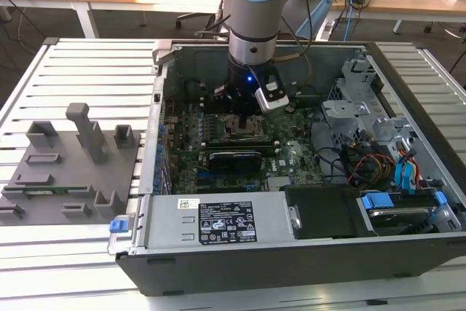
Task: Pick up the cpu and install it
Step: 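Close the cpu cover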
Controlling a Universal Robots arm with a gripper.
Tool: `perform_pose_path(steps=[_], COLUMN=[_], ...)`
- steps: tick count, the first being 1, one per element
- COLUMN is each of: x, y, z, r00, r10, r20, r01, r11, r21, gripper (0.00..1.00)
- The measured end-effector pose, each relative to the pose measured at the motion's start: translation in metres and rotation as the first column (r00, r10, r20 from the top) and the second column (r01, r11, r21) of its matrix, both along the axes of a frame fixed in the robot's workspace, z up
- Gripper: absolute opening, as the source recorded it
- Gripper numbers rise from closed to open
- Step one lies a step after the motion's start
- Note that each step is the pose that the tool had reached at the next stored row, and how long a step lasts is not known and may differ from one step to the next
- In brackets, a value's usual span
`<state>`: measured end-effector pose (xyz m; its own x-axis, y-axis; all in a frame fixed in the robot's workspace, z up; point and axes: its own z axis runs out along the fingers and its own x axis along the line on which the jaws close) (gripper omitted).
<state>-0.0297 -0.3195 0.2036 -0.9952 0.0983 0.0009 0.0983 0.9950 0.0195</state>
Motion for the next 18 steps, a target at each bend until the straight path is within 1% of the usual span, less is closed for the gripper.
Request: perform_pose_path(steps=[3,6,8,10,12,16,18], x=[0.0036,0.0043,0.0045,0.0043,0.0044,0.0035,0.0027], y=[0.0,0.0,0.0004,0.0001,0.0,0.0,0.0001], z=[-0.0004,-0.0002,0.0016,0.0068,0.0093,0.0105,0.0105], r00=[1.0,1.0,1.0,1.0,1.0,1.0,0.9999], r10=[0.0,0.0,0.0,0.0,0.0,0.002,0.011], r20=[0.0002,0.0003,0.0015,0.0004,0.0012,0.0065,0.0093], r01=[0.0,0.0,0.0,0.0,0.0,-0.002,-0.011], r11=[1.0,1.0,1.0,1.0,1.0,1.0,0.9999], r21=[0.0002,0.0001,0.0025,0.0003,0.0003,0.0003,0.0004], gripper=[0.11,0.11,0.11,0.11,0.11,0.11,0.11])
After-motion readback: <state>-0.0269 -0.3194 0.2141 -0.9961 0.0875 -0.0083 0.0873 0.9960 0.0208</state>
